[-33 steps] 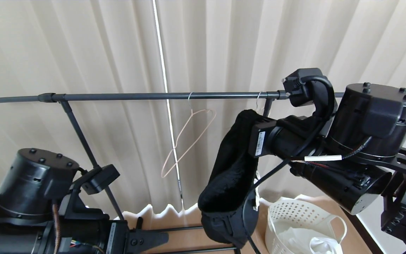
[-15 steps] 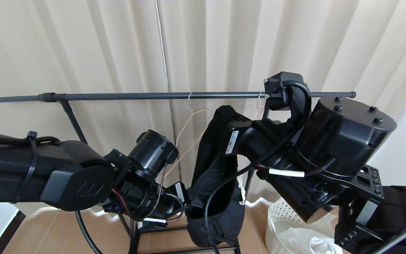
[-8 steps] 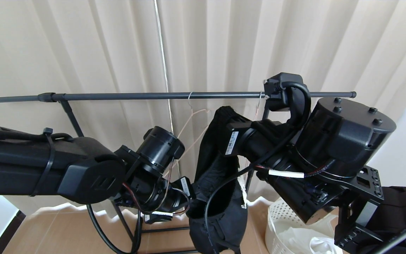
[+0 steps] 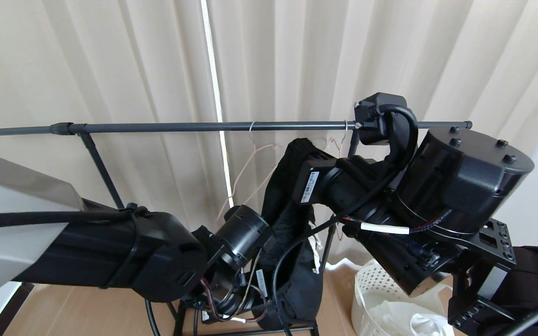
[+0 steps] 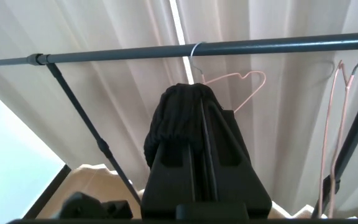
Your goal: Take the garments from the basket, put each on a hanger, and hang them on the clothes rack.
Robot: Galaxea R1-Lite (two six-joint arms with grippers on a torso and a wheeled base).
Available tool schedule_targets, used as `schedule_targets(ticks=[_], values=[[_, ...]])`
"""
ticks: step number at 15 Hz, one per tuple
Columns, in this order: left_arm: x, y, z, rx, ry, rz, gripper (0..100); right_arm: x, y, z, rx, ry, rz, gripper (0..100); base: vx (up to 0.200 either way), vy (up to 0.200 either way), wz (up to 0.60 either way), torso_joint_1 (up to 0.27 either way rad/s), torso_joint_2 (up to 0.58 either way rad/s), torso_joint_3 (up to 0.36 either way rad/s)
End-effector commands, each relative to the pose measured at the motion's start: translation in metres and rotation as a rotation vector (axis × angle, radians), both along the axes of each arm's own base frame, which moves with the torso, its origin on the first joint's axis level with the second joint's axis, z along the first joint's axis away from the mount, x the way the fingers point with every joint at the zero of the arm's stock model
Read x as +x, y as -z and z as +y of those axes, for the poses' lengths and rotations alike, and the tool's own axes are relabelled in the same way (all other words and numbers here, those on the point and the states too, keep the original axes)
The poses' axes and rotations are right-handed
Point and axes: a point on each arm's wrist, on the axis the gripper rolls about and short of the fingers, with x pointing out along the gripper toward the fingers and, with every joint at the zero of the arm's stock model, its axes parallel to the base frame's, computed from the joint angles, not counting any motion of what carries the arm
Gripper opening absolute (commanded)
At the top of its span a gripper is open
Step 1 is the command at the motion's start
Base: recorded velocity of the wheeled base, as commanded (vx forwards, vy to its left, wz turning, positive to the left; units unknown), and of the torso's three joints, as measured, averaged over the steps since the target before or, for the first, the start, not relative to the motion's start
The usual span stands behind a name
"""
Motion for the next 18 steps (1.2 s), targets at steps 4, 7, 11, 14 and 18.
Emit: schedule_targets(ticks=[4,7,11,14,18], values=[[-0.01,-0.028,0.011,0.05,0.013,-0.114,0,0.01,-0.007,-0.014,-0.022,0.061,-0.023,0,0.0,0.0,0.0,0.0,0.0,0.0],[-0.007,-0.061,0.038,0.036,0.017,-0.213,0,0.015,-0.013,-0.028,-0.125,0.177,-0.046,0,0.0,0.0,0.0,0.0,0.0,0.0],[0.008,-0.083,0.055,0.049,0.037,-0.313,0,-0.001,-0.013,-0.049,-0.332,0.204,0.092,0,0.0,0.0,0.0,0.0,0.0,0.0],[0.013,-0.093,0.055,0.062,0.082,-0.363,0,-0.009,-0.005,-0.057,-0.464,0.193,0.245,0,0.0,0.0,0.0,0.0,0.0,0.0],[0.011,-0.1,0.056,0.089,0.154,-0.404,0,-0.019,-0.004,-0.069,-0.625,0.192,0.422,0,0.0,0.0,0.0,0.0,0.0,0.0]])
